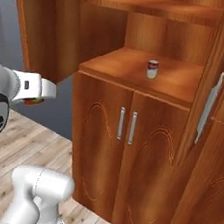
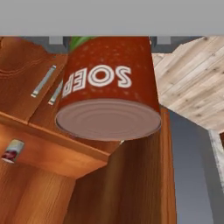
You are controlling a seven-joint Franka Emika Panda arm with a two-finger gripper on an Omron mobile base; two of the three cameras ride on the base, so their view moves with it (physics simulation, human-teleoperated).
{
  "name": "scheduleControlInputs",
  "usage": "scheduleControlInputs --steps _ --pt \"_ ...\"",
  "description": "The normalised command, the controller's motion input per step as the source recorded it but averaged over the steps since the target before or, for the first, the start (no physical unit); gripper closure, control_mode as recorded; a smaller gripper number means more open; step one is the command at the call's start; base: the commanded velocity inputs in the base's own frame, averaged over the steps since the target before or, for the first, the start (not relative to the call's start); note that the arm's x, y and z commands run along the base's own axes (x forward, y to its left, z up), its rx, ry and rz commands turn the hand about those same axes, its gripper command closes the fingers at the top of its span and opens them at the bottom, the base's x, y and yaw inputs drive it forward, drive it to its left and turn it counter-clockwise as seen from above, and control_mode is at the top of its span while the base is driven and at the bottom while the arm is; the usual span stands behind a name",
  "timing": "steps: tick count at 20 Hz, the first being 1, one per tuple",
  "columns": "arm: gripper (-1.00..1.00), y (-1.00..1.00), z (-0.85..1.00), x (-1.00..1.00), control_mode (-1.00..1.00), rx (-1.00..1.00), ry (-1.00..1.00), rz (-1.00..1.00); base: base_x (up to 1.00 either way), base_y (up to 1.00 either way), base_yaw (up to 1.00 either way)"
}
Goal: Restock the canned food cabinet by taking the new fresh canned food from the counter and placing it in the cabinet. Then, take the old canned food from the cabinet and place it on the counter.
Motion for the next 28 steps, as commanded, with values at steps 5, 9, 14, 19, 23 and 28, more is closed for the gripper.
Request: scheduleControlInputs --steps 5,9,14,19,23,28 --pt "1.0 0.0 0.0 0.0 1.0 0.0 0.0 0.0 -0.19 0.0 1.0" --pt "1.0 0.0 0.0 0.0 1.0 0.0 0.0 0.0 -0.11 0.0 1.0" --pt "1.0 0.0 0.0 0.0 1.0 0.0 0.0 0.0 -0.09 0.0 1.0" --pt "1.0 0.0 0.0 0.0 1.0 0.0 0.0 0.0 0.37 -0.01 0.95" --pt "1.0 0.0 0.0 0.0 1.0 0.0 0.0 0.0 0.11 0.0 1.0" --pt "1.0 0.0 0.0 0.0 1.0 0.0 0.0 0.0 0.0 0.0 1.0"
